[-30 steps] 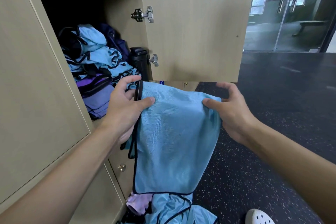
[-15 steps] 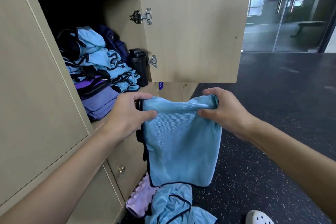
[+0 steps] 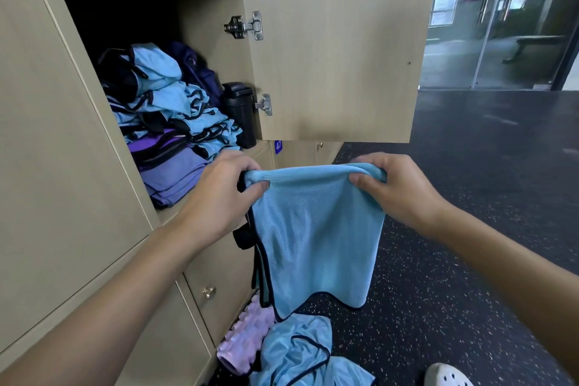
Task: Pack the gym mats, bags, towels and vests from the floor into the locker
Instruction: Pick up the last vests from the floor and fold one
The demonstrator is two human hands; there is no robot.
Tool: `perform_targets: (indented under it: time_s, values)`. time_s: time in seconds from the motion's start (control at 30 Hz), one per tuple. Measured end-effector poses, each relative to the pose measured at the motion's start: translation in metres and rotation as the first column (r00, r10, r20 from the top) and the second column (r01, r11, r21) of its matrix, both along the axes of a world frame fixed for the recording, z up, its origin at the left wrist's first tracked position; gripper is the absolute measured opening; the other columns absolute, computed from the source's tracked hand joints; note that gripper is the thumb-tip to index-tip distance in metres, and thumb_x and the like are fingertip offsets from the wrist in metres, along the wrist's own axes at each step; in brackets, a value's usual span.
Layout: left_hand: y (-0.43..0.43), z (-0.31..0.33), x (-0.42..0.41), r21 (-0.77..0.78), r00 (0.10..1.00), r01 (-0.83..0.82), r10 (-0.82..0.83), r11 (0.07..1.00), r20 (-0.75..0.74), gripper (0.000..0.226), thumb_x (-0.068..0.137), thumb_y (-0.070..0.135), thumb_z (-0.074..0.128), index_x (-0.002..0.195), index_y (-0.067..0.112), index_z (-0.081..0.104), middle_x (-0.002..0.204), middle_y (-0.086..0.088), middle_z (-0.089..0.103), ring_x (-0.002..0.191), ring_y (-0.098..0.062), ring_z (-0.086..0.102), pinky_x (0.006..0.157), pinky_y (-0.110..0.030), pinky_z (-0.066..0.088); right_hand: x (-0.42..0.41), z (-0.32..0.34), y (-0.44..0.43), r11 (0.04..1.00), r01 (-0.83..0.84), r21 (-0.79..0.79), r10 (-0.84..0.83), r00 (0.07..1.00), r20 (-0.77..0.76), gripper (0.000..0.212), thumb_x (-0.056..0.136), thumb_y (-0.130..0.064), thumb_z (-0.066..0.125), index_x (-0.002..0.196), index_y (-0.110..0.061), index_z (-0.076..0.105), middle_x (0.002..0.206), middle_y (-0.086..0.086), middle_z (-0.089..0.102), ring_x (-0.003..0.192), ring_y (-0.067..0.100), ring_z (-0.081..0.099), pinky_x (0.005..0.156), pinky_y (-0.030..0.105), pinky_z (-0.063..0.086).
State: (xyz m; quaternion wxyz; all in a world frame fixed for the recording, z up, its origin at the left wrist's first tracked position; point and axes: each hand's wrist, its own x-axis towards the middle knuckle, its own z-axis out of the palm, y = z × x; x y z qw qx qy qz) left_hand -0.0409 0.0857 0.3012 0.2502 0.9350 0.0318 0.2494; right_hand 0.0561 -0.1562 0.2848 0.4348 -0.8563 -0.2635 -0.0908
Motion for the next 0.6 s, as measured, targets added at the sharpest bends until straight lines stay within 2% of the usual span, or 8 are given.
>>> perform_targets:
  time_s: [0.07, 0.13, 0.17, 0.23, 0.33, 0.43, 0.53, 0.6]
  values:
    - [-0.002, -0.001, 0.001, -0.024, 1.0, -0.001, 0.001, 1.0, -0.019, 0.015, 0.091, 0.021, 0.068, 0.079, 0.023, 0.059, 0.075, 0.007, 0.062, 0.063, -0.008, 0.052, 0.059, -0.019, 0.041, -0.002, 0.001, 0.001, 0.999, 0.02, 0.035, -0.018, 0.999, -0.042, 0.021, 0.093, -0.026, 0.066, 0.089, -0.005, 0.066, 0.088, 0.015, 0.067, 0.07, 0.015, 0.056, 0.062, 0.031, 0.047]
    - [-0.004, -0.003, 0.002, -0.071, 0.999, -0.031, 0.028, 0.997, -0.037, 0.013, 0.087, 0.023, 0.069, 0.078, 0.023, 0.06, 0.072, 0.006, 0.065, 0.066, -0.014, 0.058, 0.065, -0.035, 0.049, -0.004, 0.001, 0.002, 0.997, 0.056, 0.059, -0.053, 0.997, -0.05, 0.021, 0.092, -0.025, 0.067, 0.084, -0.006, 0.063, 0.08, 0.01, 0.065, 0.066, 0.014, 0.053, 0.056, 0.025, 0.044]
    - [-0.007, -0.002, 0.002, -0.101, 0.998, -0.048, 0.043, 0.994, -0.047, 0.012, 0.085, 0.023, 0.07, 0.077, 0.022, 0.061, 0.072, 0.005, 0.067, 0.066, -0.016, 0.061, 0.064, -0.038, 0.05, -0.005, 0.001, 0.003, 0.995, 0.073, 0.075, -0.068, 0.996, -0.055, 0.02, 0.091, -0.024, 0.068, 0.082, -0.008, 0.062, 0.077, 0.005, 0.064, 0.065, 0.012, 0.053, 0.052, 0.02, 0.042]
    - [-0.013, -0.003, 0.004, -0.177, 0.995, -0.081, 0.071, 0.981, -0.065, 0.014, 0.081, 0.021, 0.071, 0.074, 0.016, 0.06, 0.065, 0.003, 0.066, 0.049, -0.014, 0.056, 0.049, -0.033, 0.045, -0.006, 0.001, 0.005, 0.988, 0.114, 0.1, -0.107, 0.992, -0.07, 0.021, 0.089, -0.021, 0.069, 0.076, -0.009, 0.058, 0.071, -0.001, 0.059, 0.061, 0.01, 0.05, 0.045, 0.012, 0.037]
    - [-0.022, -0.004, 0.005, -0.329, 0.992, -0.11, 0.081, 0.938, -0.101, 0.019, 0.083, 0.019, 0.072, 0.072, 0.009, 0.06, 0.049, -0.001, 0.058, 0.03, -0.013, 0.044, 0.037, -0.021, 0.035, -0.008, 0.002, 0.011, 0.983, 0.149, 0.104, -0.137, 0.984, -0.114, 0.025, 0.084, -0.018, 0.067, 0.075, 0.001, 0.055, 0.067, 0.002, 0.053, 0.057, 0.013, 0.042, 0.042, 0.017, 0.033]
    - [-0.03, -0.007, 0.005, -0.392, 0.989, -0.108, 0.06, 0.914, -0.132, 0.022, 0.085, 0.025, 0.073, 0.074, 0.008, 0.062, 0.054, -0.008, 0.066, 0.032, -0.018, 0.05, 0.043, -0.023, 0.039, -0.014, -0.001, 0.02, 0.985, 0.118, 0.127, -0.091, 0.975, -0.204, 0.033, 0.083, -0.02, 0.069, 0.081, 0.009, 0.054, 0.066, 0.004, 0.05, 0.059, 0.014, 0.042, 0.048, 0.024, 0.032]
    - [-0.038, -0.008, 0.005, -0.452, 0.99, -0.091, 0.033, 0.887, -0.135, 0.027, 0.085, 0.026, 0.074, 0.08, 0.002, 0.062, 0.064, -0.014, 0.071, 0.035, -0.023, 0.056, 0.05, -0.027, 0.044, -0.023, -0.003, 0.029, 0.981, 0.053, 0.189, -0.004, 0.968, -0.251, 0.027, 0.083, -0.021, 0.074, 0.076, 0.0, 0.057, 0.065, 0.003, 0.054, 0.057, 0.014, 0.047, 0.051, 0.027, 0.036]
    - [-0.042, -0.008, 0.005, -0.518, 0.992, -0.054, -0.011, 0.853, -0.123, 0.027, 0.086, 0.023, 0.075, 0.082, 0.0, 0.062, 0.069, -0.016, 0.071, 0.042, -0.026, 0.06, 0.049, -0.032, 0.049, -0.03, -0.002, 0.034, 0.97, -0.013, 0.242, 0.08, 0.959, -0.271, 0.02, 0.085, -0.016, 0.073, 0.076, -0.005, 0.06, 0.068, 0.005, 0.06, 0.058, 0.013, 0.056, 0.053, 0.029, 0.049]
